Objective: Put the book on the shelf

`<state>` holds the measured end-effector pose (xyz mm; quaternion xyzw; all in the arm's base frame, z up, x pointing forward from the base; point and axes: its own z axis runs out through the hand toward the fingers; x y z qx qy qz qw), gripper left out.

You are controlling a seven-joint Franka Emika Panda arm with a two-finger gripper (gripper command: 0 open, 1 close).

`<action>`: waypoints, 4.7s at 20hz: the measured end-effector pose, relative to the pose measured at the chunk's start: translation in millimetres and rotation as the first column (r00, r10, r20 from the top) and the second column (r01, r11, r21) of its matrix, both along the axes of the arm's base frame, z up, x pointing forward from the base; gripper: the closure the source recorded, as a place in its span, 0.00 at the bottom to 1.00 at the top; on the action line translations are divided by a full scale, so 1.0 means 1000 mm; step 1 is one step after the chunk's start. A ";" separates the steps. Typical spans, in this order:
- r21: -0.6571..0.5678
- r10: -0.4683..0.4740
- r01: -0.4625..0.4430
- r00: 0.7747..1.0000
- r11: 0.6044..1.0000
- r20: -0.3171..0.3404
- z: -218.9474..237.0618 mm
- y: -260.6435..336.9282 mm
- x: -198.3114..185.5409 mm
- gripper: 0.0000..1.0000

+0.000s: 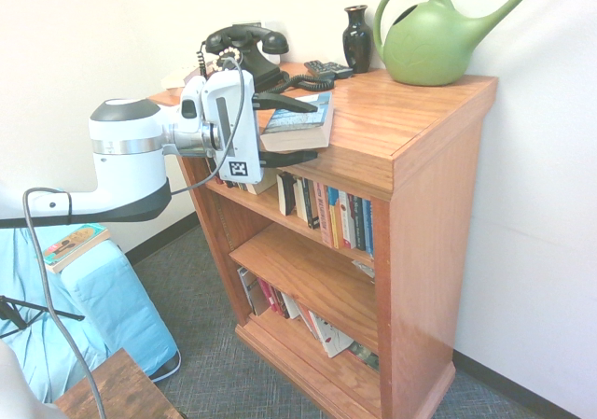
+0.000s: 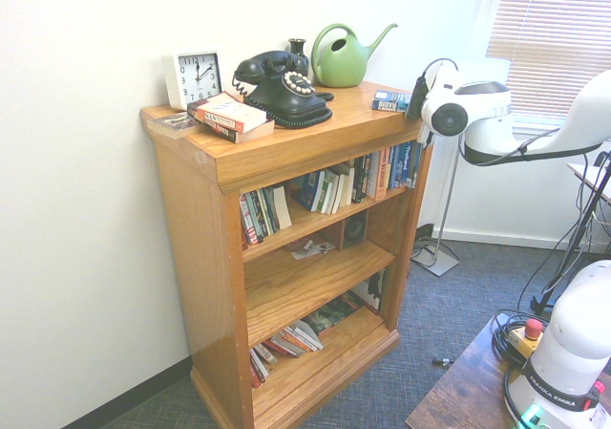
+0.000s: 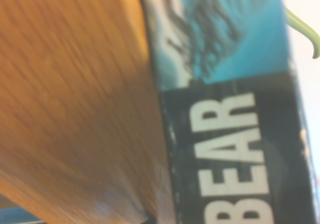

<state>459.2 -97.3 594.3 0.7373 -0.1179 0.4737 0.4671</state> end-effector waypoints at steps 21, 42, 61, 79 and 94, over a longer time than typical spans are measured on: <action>0.015 -0.030 0.030 1.000 0.999 -0.005 -0.001 0.003 0.006 1.00; 0.603 -0.097 0.136 0.991 0.786 -0.097 0.038 0.126 -0.177 1.00; 0.883 0.205 0.086 0.958 0.462 -0.201 -0.158 0.112 -0.097 1.00; 0.923 0.215 -0.087 0.977 0.375 0.005 -0.193 0.176 -0.056 1.00; 0.931 0.239 -0.156 0.968 0.329 0.077 -0.183 0.184 -0.006 1.00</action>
